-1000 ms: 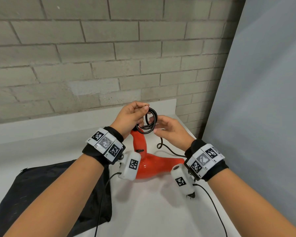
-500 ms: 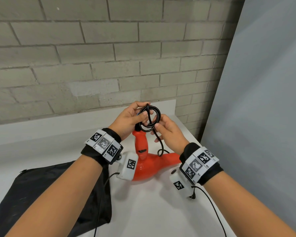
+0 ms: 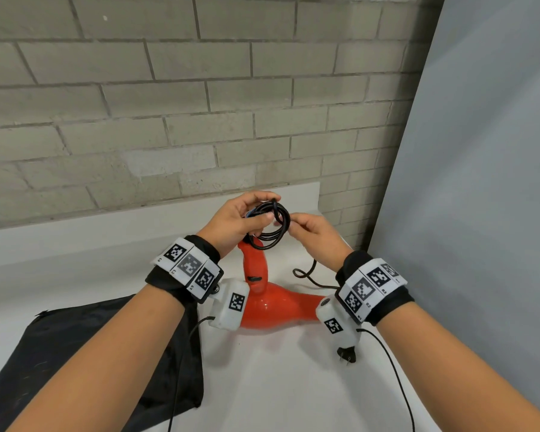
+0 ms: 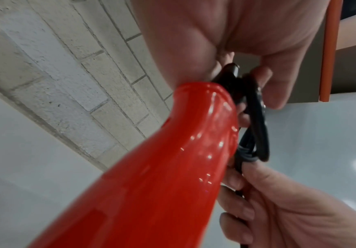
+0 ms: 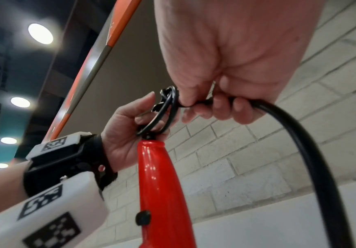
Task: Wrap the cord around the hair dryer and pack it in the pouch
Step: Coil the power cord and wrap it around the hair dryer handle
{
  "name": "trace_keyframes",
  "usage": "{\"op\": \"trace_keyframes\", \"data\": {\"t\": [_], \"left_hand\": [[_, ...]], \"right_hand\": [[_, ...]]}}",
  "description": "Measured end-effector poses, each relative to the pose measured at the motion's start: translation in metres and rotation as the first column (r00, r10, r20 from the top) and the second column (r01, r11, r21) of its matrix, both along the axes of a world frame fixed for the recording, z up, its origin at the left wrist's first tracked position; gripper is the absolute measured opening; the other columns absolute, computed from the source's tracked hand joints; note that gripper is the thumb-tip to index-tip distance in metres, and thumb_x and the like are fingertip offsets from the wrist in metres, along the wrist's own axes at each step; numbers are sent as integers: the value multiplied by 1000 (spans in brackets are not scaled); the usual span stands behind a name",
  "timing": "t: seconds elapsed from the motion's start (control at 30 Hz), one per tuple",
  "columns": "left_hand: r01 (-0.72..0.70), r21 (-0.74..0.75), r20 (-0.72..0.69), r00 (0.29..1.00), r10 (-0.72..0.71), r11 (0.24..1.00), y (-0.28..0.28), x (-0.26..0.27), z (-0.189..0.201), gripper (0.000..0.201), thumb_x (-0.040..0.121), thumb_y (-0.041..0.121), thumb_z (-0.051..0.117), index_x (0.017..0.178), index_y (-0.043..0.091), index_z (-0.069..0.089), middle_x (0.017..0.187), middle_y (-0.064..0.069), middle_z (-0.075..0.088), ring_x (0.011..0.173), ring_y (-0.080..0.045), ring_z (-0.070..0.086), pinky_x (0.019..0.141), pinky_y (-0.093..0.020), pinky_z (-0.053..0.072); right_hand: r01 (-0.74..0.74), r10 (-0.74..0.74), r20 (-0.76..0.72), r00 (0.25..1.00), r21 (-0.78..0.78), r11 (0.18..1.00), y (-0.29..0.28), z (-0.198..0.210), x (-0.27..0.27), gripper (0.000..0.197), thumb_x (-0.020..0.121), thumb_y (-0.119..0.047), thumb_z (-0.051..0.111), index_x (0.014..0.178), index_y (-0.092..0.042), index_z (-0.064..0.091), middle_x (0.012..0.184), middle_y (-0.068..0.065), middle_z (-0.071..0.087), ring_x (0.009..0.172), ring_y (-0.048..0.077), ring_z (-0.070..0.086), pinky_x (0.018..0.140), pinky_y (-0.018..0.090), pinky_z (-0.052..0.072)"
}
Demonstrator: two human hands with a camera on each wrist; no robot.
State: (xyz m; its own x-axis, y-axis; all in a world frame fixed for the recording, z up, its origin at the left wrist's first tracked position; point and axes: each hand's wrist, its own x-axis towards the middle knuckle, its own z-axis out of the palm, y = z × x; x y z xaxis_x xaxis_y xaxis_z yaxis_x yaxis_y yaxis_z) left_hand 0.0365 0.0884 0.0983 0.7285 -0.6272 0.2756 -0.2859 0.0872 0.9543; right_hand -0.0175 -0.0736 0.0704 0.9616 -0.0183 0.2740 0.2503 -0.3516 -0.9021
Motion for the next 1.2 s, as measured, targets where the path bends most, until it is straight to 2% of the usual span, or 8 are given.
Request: {"op": "trace_keyframes", "data": {"t": [0.13,0.3,0.4,0.63,0.8,0.93,1.1,1.2], "left_hand": [[-6,65,105,994,0,998,-2,-3,0,38,75,-2,64,100,26,55,86,7,62,72,2,57,70,-10,46],[-39,-36,-13,999,39,999,-10,-9,3,13,86,5,54,86,17,53,73,4,57,41,-1,35,45,-14,32],[-96,-55,-31,995,95,994,-13,-9,4,13,86,5,55,77,14,52,60,11,60,38,-1,31,40,-13,28],[-86,20,-21,996,86,996,-15,-10,5,18,90,1,46,79,16,48,53,11,51,35,-3,29,39,-16,26],[-23,139,56,998,15,990,-13,-9,7,18,93,5,41,107,13,48,49,10,39,34,-3,33,40,-14,31],[1,216,129,991,-29,976,-9,-7,7,22,95,13,40,100,23,58,38,10,43,37,-3,33,44,-14,30],[-125,104,108,988,114,987,-12,-4,-1,25,94,12,41,112,12,59,56,9,49,39,-2,31,43,-15,27],[-194,48,71,979,190,980,-16,-2,-5,24,94,11,42,110,15,59,57,5,40,38,-2,26,41,-14,24]], "right_hand": [[203,-197,54,979,-151,967,-7,8,8,18,90,-9,50,92,-9,68,84,0,64,75,5,55,73,19,39],[304,-279,130,951,-258,917,-6,23,0,14,89,-18,55,86,-10,66,72,5,59,63,16,50,52,13,39],[346,-302,174,937,-369,863,-4,29,-2,20,89,-23,56,90,-6,66,80,9,65,70,18,54,60,21,41],[450,-347,304,887,-399,799,4,41,-6,19,90,-20,53,90,-7,66,87,11,69,78,23,58,70,33,48],[456,-305,378,874,-422,784,16,50,-11,20,91,-17,48,91,-8,66,88,9,68,80,23,60,72,36,49],[414,-268,370,890,-405,815,20,51,-17,20,90,-16,48,86,-11,66,82,7,68,78,22,60,72,38,51],[336,-247,282,927,-336,880,11,50,-16,21,90,-8,50,102,-10,67,96,7,71,86,11,60,70,5,40],[361,-311,190,931,-366,858,-3,38,-19,33,89,-7,51,121,-12,56,113,9,65,104,19,58,79,9,35]]}}
